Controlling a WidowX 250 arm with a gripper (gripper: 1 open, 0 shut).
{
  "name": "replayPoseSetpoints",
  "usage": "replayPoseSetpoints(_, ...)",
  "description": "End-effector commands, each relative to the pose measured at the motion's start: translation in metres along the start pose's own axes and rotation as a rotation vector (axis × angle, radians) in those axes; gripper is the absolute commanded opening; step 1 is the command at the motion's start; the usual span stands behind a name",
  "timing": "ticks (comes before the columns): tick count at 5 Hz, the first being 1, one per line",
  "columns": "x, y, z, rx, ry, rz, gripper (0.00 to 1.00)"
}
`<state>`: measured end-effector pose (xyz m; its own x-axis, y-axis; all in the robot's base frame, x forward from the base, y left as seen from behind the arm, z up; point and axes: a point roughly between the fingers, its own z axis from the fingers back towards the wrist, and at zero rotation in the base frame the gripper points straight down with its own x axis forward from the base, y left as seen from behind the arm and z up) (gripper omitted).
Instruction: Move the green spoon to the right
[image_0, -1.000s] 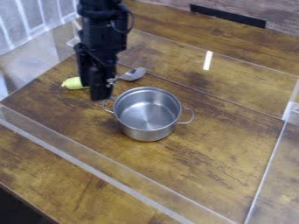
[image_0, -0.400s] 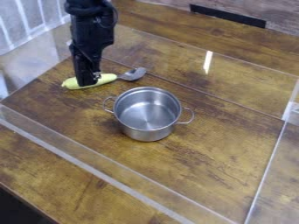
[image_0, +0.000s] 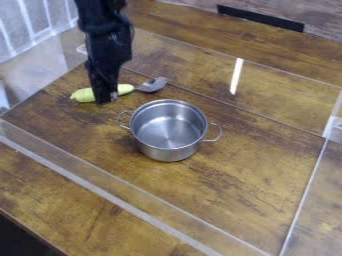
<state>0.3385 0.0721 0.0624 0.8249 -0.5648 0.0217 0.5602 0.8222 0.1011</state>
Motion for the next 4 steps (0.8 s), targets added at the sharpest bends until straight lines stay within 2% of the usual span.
replayPoseSetpoints(1, -0.002, 0.026, 0.003, 0.044, -0.053, 0.077, 0.0)
replayPoseSetpoints(2, -0.004, 0.039, -0.001, 0.044, -0.08, 0.132, 0.0)
replayPoseSetpoints(3, -0.005, 0.04, 0.003, 0.04, -0.11, 0.112, 0.0)
replayPoseSetpoints(4, -0.005, 0.04, 0.003, 0.03, -0.139, 0.084, 1.0)
